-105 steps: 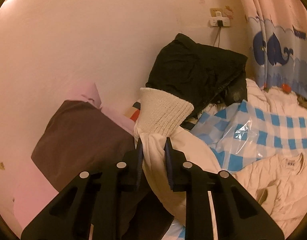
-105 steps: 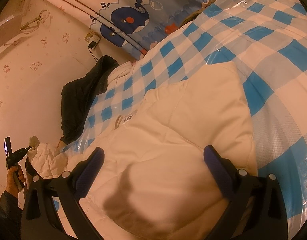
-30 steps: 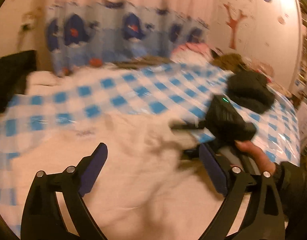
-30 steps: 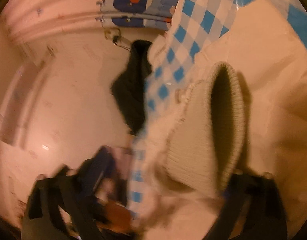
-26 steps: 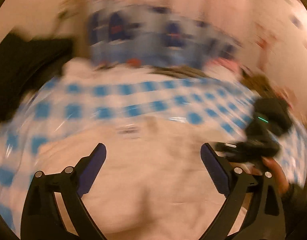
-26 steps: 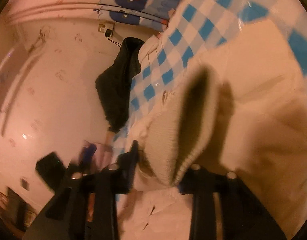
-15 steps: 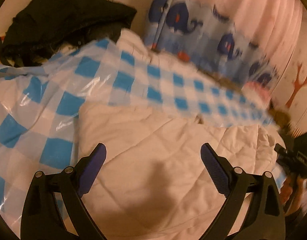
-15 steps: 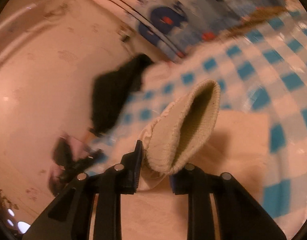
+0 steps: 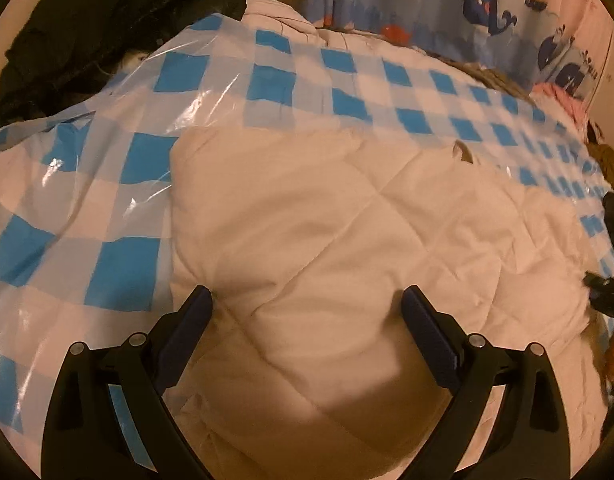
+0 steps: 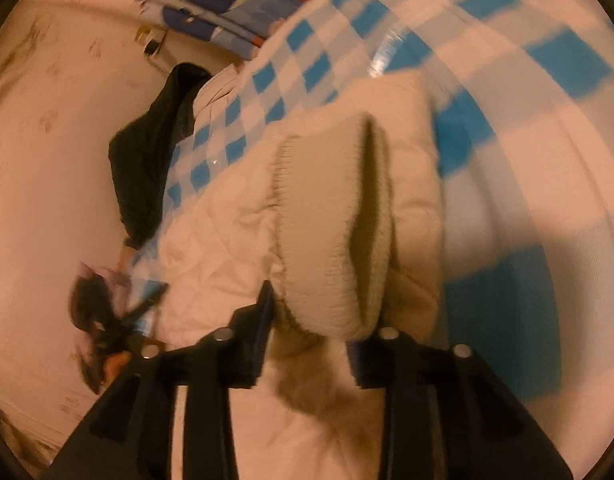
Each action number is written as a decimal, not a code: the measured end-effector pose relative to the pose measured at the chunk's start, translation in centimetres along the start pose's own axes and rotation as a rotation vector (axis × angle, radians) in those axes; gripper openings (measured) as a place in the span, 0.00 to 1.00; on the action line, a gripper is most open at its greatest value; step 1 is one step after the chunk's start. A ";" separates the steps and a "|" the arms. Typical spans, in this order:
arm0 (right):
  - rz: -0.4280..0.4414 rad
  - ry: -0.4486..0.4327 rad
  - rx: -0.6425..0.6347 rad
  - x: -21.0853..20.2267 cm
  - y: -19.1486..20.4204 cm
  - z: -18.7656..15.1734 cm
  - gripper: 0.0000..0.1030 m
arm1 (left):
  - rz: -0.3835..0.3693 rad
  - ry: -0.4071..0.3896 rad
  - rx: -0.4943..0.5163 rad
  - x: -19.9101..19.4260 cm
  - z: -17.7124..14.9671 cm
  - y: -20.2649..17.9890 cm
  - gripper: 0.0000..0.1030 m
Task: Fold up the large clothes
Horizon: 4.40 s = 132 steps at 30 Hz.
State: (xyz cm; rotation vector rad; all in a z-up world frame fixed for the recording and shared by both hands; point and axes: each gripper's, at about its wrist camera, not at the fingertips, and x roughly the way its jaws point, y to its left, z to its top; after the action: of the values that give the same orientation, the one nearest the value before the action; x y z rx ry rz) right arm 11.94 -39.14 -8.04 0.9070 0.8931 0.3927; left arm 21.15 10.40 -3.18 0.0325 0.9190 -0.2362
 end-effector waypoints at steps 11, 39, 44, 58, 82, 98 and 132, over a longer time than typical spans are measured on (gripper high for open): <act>-0.302 -0.300 -0.457 -2.0 13.5 -0.5 0.77 | 0.039 -0.117 0.129 -2.3 0.2 -3.5 0.89; -0.620 -0.191 -0.507 8.3 9.7 1.1 0.79 | 0.136 -0.196 0.184 -0.1 -2.9 -4.7 0.92; -0.599 -0.301 -0.571 5.1 11.7 -1.2 0.80 | 0.149 -0.204 0.191 -0.2 -3.0 -4.9 0.92; -0.604 -0.299 -0.595 3.1 9.9 -2.7 0.82 | 0.192 -0.374 0.278 -3.8 -3.4 -6.7 0.92; -0.422 0.014 -0.277 -10.0 3.0 -8.7 0.93 | 0.106 0.061 0.136 -14.6 -7.0 4.7 0.93; -0.141 0.194 -0.074 -15.0 -0.3 -18.9 0.93 | -0.138 0.278 -0.258 -19.7 -23.5 11.3 0.93; 0.101 0.437 -0.048 -13.5 2.4 -27.6 0.27 | -0.346 0.352 -0.349 -19.5 -28.4 9.7 0.19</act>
State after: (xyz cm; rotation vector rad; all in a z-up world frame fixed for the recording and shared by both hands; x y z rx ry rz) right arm -18.11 -32.20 -7.74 0.8371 1.2327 0.7150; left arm -10.41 27.16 -5.73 -0.4218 1.3053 -0.3957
